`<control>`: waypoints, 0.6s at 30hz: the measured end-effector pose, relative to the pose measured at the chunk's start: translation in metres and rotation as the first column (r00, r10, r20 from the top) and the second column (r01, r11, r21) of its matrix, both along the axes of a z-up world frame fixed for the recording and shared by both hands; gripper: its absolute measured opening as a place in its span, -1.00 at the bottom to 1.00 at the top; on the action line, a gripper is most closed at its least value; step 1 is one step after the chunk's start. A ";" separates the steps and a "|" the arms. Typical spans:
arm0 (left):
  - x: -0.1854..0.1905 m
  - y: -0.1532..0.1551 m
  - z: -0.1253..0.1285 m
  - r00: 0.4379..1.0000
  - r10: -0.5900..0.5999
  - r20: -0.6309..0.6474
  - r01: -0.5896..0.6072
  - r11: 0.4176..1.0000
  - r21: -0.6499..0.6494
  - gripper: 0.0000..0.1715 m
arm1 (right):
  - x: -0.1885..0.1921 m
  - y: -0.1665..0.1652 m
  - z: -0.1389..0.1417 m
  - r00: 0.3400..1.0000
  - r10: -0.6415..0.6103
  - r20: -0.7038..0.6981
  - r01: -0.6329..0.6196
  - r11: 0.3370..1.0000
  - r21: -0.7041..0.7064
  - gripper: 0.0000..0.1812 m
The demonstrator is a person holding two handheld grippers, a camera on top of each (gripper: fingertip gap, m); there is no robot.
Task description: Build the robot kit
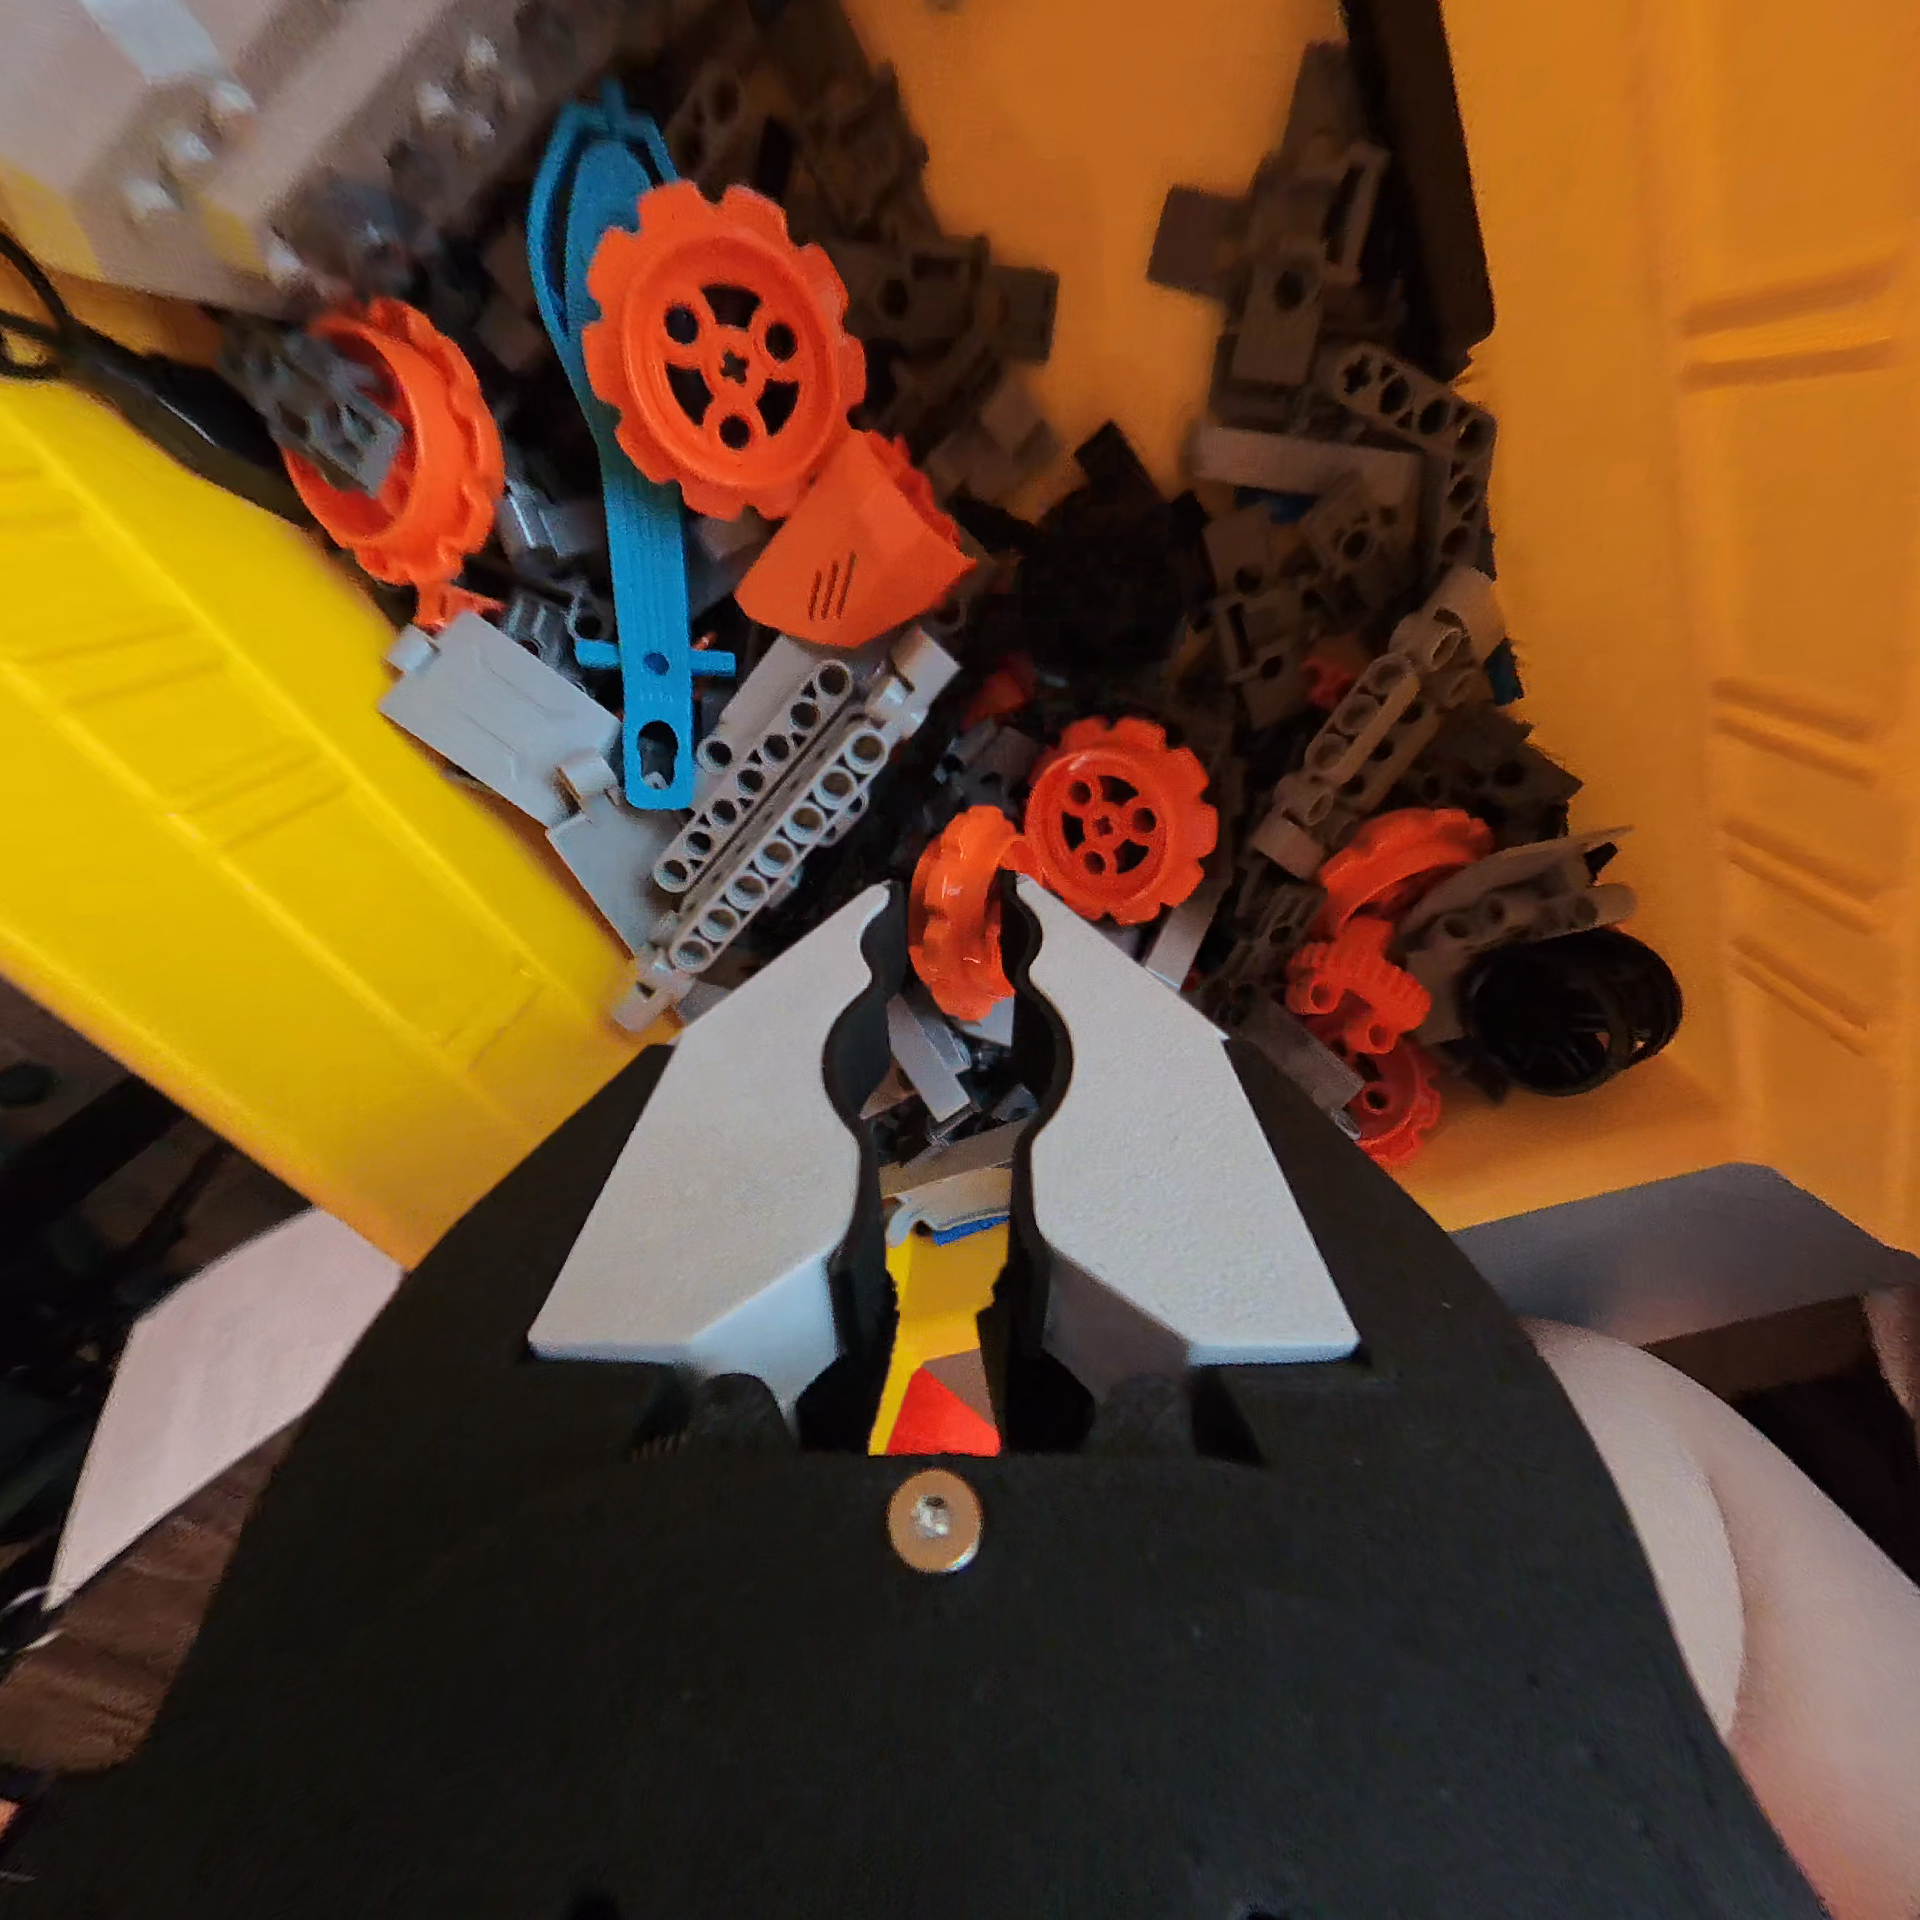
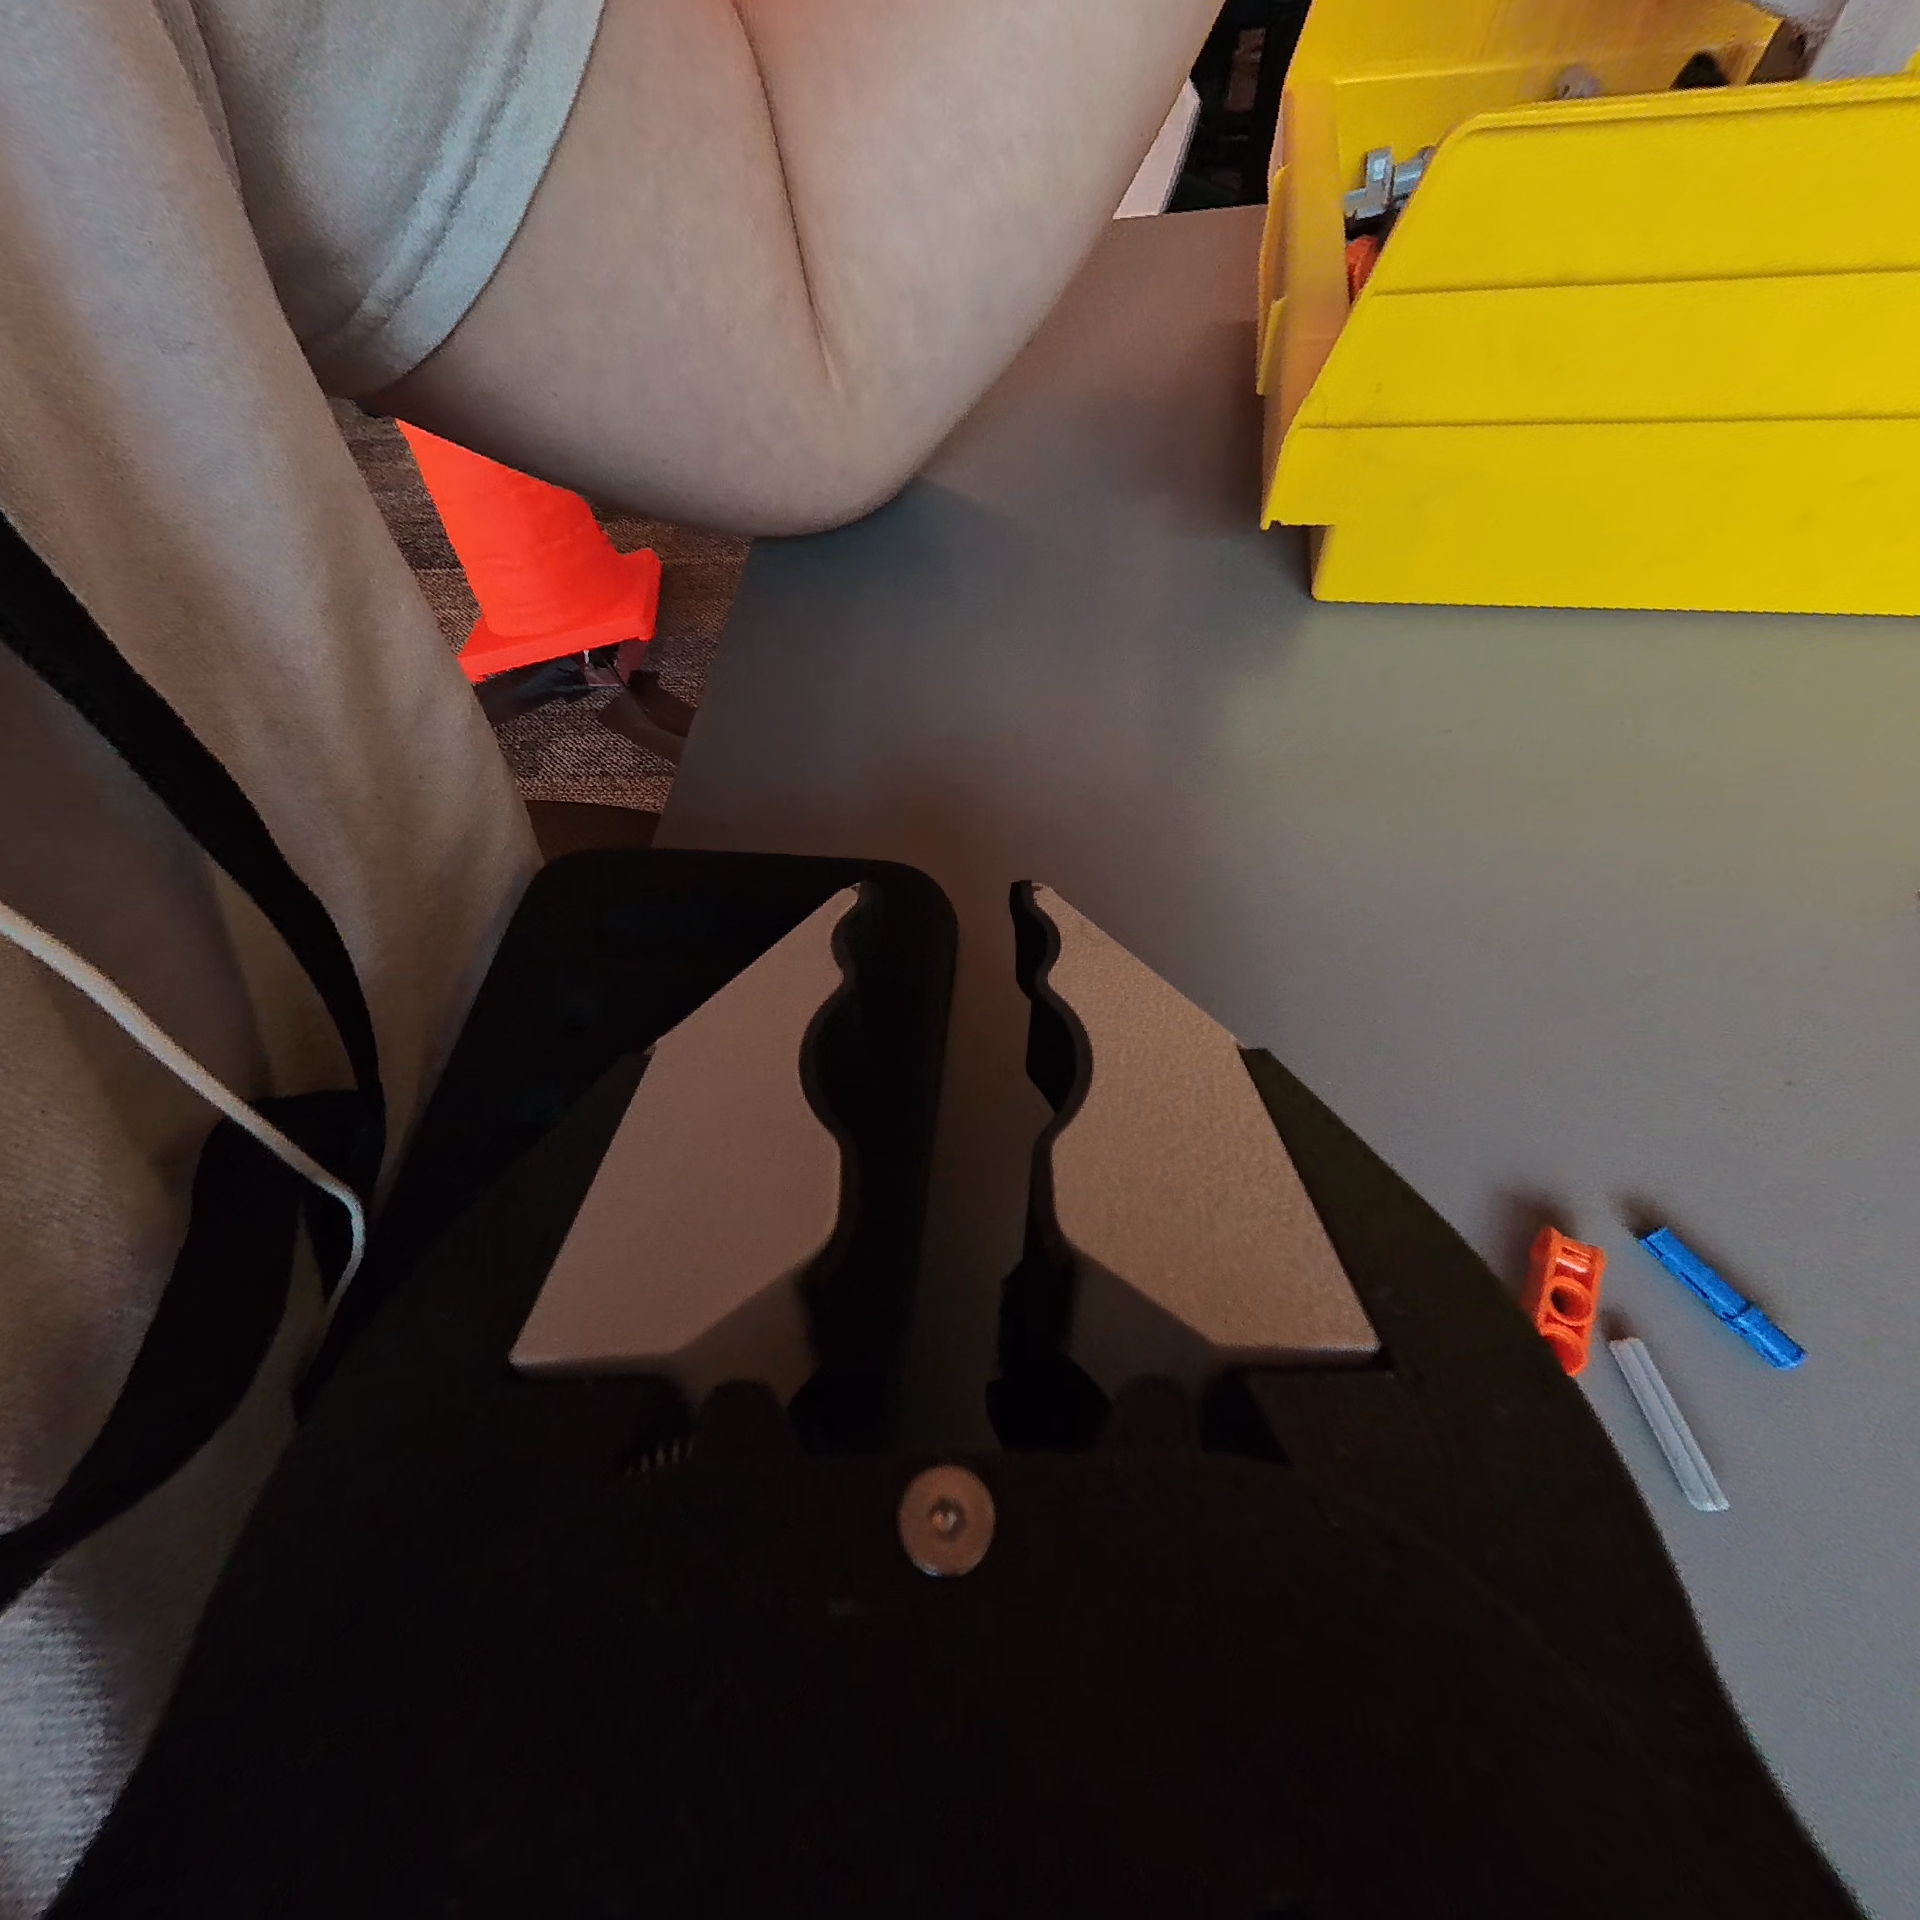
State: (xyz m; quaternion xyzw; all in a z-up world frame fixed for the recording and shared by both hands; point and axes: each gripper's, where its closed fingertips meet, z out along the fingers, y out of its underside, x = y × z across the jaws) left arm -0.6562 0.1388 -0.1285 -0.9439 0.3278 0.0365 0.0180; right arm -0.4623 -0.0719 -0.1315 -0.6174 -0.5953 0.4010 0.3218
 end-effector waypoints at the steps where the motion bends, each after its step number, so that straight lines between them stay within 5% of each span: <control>1: -0.001 -0.002 -0.002 1.000 0.019 0.007 -0.019 1.000 -0.018 -0.81 | 0.000 0.000 0.000 1.000 0.000 -0.001 0.000 1.000 -0.001 -0.72; 6: -0.001 0.016 0.011 0.993 0.100 0.062 -0.104 0.993 0.063 -0.82 | 0.000 0.000 0.000 1.000 0.000 -0.003 0.000 1.000 -0.009 -0.72; 8: 0.005 0.037 0.022 0.992 0.087 0.087 -0.101 0.980 0.171 -0.66 | 0.000 0.000 0.000 1.000 0.000 -0.003 0.000 1.000 -0.011 -0.71; 13: 0.072 0.089 0.035 0.941 -0.198 0.274 0.068 0.905 0.420 -0.53 | -0.001 0.001 0.000 1.000 0.000 -0.003 0.000 1.000 -0.021 -0.71; 18: 0.093 0.105 0.000 0.922 -0.288 0.258 0.159 0.891 0.426 -0.57 | -0.001 0.001 0.000 1.000 0.000 -0.004 0.000 1.000 -0.025 -0.72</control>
